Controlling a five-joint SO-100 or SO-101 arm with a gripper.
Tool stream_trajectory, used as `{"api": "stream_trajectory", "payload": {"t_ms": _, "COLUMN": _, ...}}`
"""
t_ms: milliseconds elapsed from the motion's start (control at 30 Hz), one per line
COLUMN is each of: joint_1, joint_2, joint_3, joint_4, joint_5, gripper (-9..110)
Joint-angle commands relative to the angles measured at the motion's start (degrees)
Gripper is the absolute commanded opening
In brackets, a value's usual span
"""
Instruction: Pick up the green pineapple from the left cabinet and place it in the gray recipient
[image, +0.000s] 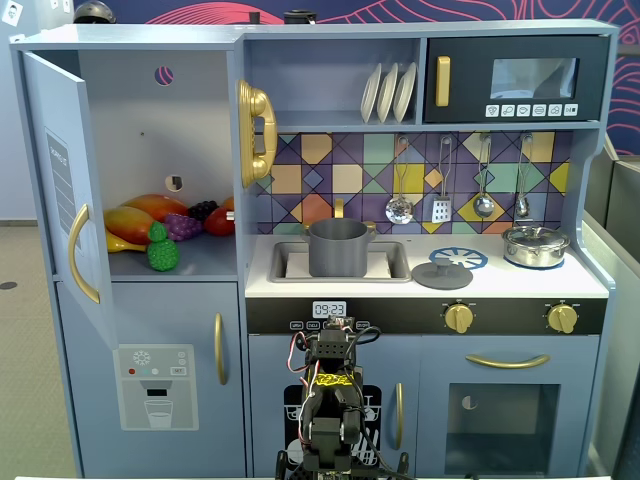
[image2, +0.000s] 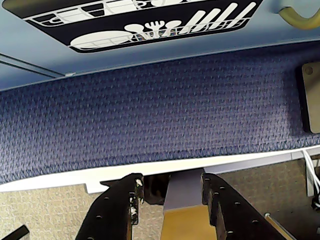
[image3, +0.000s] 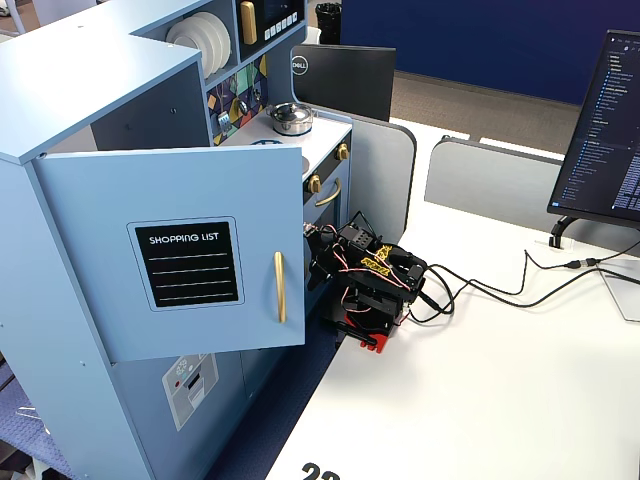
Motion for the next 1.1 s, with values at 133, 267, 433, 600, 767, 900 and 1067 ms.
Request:
{"api": "stream_trajectory", "payload": {"t_ms": 133, "joint_1": 1.7, "joint_2": -0.4, "joint_3": -0.1, "joint_4": 10.0, "joint_5": 0.3, "gripper": 0}}
{"api": "stream_trajectory", "payload": {"t_ms": 267, "joint_1": 1.6, "joint_2": -0.4, "joint_3": -0.1, "joint_4": 10.0, "joint_5": -0.4, "gripper": 0}}
{"api": "stream_trajectory", "payload": {"t_ms": 433, "joint_1": -5.5, "joint_2": -0.4, "joint_3": -0.1, "joint_4": 7.0, "joint_5": -4.6, "gripper": 0}}
{"api": "stream_trajectory", "payload": {"t_ms": 600, "joint_1": -28.1, "joint_2": -0.4, "joint_3": -0.1, "joint_4": -17.7, "joint_5": -0.6, "gripper": 0}}
{"api": "stream_trajectory", "payload": {"t_ms": 767, "joint_1": -46.1, "joint_2": -9.7, "joint_3": -0.6, "joint_4": -68.6, "joint_5": 1.7, "gripper": 0}}
{"api": "stream_trajectory", "payload": {"t_ms": 900, "joint_1": -49.7, "joint_2": -14.2, "joint_3": -8.6, "joint_4": -74.4, "joint_5": 0.9, "gripper": 4}}
{"api": "stream_trajectory", "payload": {"t_ms": 1067, "joint_1": -50.2, "joint_2": -19.0, "joint_3": -14.6, "joint_4": -78.3, "joint_5": -1.0, "gripper": 4}}
